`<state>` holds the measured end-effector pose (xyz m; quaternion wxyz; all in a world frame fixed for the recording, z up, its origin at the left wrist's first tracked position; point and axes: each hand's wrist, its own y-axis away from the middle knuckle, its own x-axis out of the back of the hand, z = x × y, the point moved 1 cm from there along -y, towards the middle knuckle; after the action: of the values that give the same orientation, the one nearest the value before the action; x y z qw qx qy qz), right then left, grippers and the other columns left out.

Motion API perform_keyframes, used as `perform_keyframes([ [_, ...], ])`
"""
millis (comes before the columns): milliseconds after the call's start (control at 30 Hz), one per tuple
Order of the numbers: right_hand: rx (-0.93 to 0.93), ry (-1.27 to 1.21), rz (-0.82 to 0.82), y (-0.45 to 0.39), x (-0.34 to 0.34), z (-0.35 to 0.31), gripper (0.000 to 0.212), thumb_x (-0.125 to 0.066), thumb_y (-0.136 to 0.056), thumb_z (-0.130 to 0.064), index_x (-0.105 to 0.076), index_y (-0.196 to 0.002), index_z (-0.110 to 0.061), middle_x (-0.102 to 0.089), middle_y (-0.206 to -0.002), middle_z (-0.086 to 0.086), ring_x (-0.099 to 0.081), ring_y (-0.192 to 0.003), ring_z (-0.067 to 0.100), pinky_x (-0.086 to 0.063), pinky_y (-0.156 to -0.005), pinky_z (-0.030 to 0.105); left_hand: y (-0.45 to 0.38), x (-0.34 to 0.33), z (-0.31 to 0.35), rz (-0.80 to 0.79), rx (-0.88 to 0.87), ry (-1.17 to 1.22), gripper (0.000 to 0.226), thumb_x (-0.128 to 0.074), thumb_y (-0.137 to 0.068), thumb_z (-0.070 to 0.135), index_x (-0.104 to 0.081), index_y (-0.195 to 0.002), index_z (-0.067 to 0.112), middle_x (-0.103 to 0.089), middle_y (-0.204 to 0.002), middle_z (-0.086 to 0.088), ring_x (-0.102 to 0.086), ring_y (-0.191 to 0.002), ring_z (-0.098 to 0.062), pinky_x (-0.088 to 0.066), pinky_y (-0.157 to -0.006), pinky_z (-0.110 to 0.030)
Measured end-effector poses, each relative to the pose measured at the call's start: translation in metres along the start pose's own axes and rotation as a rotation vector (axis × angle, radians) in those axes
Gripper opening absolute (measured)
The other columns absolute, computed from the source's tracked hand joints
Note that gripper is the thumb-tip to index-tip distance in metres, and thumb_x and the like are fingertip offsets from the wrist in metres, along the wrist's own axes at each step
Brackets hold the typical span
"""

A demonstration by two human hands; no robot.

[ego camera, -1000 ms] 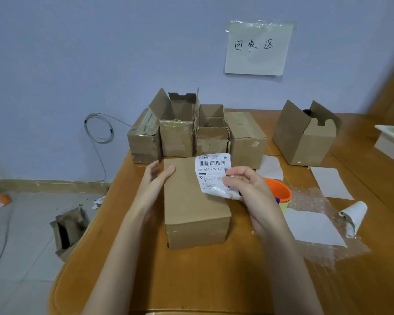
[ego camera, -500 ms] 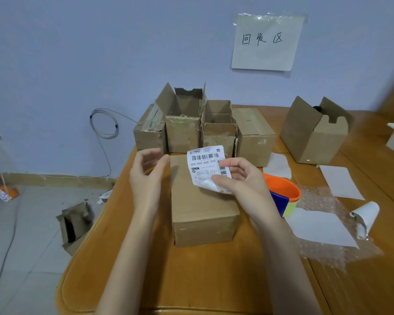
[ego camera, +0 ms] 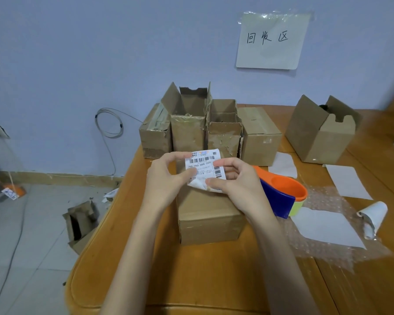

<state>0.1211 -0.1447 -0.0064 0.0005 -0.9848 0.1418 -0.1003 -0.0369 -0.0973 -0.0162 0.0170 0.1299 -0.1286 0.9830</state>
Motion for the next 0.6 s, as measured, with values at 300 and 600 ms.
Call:
perform_keyframes([
  [300,-0.024,0.137,-0.013,-0.001,0.005,-0.002,0.043,-0.080,-0.072,-0.005,-0.066,-0.111,-0.017,-0.070,-0.103,-0.004,-0.067,-0.091,0.007,-0.057,-0.079,0.025,-0.003,-0.003,-0.008,-0.015,-0.031,-0.172,0.041,-0.079,-0.075,0.016,-0.067,-0.110,0.033,-0.062,-0.120,0.018,-0.045,-0.127,-0.009,-0.036,-0.109,-0.047],
  [600,-0.013,0.391,0.011,-0.004,-0.002,-0.004,0.050,-0.078,-0.071,-0.009,-0.063,-0.116,-0.022,-0.067,-0.113,-0.002,-0.062,-0.105,0.014,-0.053,-0.091,0.037,-0.006,-0.005,-0.012,-0.068,-0.042,-0.258,0.041,-0.076,-0.079,0.019,-0.063,-0.116,0.032,-0.055,-0.119,0.022,-0.041,-0.131,-0.014,-0.031,-0.111,-0.048],
])
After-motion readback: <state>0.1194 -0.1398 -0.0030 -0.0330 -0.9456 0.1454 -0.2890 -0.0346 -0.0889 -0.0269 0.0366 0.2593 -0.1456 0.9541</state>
